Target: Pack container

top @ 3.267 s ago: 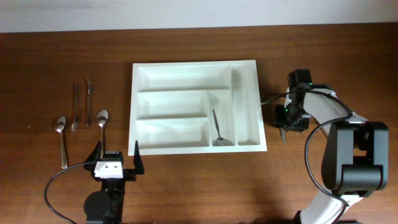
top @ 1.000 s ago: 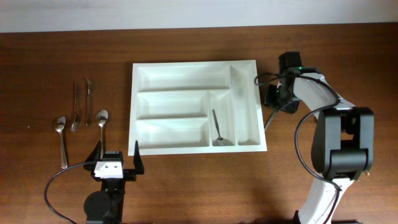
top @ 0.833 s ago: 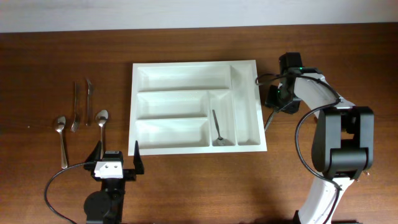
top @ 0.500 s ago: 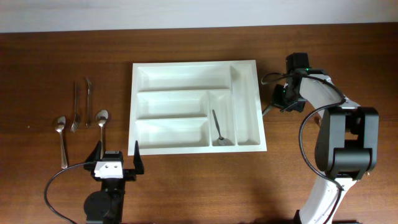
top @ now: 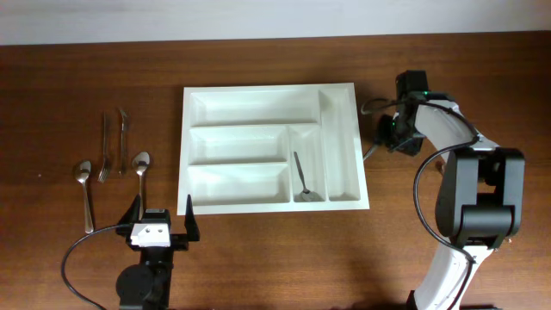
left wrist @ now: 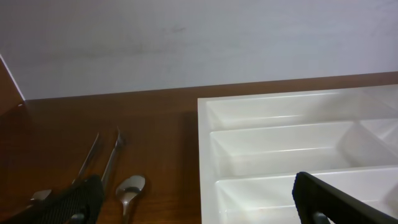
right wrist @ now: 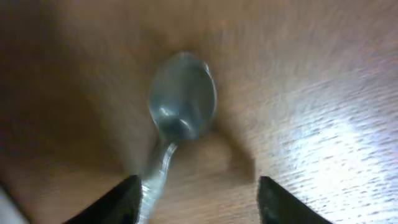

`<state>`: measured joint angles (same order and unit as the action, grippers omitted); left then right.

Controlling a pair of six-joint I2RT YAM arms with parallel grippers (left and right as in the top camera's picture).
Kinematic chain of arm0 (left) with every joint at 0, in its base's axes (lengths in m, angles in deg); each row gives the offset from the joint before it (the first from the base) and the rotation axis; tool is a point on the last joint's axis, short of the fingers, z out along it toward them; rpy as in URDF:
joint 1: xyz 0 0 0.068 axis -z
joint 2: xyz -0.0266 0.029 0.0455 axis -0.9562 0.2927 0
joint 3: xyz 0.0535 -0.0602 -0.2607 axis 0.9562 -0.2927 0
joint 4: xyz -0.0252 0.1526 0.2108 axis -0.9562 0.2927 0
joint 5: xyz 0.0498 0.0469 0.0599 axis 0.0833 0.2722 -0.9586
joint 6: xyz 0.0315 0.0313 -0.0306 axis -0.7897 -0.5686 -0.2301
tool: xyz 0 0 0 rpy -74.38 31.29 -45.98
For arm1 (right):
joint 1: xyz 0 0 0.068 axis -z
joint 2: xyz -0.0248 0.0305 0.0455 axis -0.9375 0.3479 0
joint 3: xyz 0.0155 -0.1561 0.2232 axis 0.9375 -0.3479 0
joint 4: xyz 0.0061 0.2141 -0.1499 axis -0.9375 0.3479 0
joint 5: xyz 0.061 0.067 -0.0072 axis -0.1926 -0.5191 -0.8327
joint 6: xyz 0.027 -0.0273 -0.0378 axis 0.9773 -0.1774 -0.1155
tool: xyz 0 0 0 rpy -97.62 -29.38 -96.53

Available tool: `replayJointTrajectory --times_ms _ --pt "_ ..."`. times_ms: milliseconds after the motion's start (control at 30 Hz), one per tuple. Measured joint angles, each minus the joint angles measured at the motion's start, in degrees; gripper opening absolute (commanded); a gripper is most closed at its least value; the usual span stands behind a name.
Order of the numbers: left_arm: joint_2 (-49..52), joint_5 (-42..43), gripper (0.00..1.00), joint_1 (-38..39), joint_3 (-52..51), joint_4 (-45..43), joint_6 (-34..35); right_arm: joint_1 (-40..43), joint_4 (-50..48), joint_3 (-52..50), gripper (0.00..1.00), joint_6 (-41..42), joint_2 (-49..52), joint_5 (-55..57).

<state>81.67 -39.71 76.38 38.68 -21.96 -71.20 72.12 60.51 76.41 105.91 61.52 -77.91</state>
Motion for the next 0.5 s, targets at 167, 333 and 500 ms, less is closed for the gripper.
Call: replayJointTrajectory --times_ms 167,333,500 --pt "0.0 0.0 0.99 0.0 0.0 0.0 0.0 0.0 -3.0 3.8 0.68 0.1 0.0 0.0" --pt "0.0 0.0 0.99 0.0 0.0 0.0 0.0 0.6 -5.5 4.1 0.67 0.1 0.0 0.0" --pt "0.0 0.0 0.99 0.0 0.0 0.0 0.0 2.4 -8.0 4.1 0.64 0.2 0.0 0.0"
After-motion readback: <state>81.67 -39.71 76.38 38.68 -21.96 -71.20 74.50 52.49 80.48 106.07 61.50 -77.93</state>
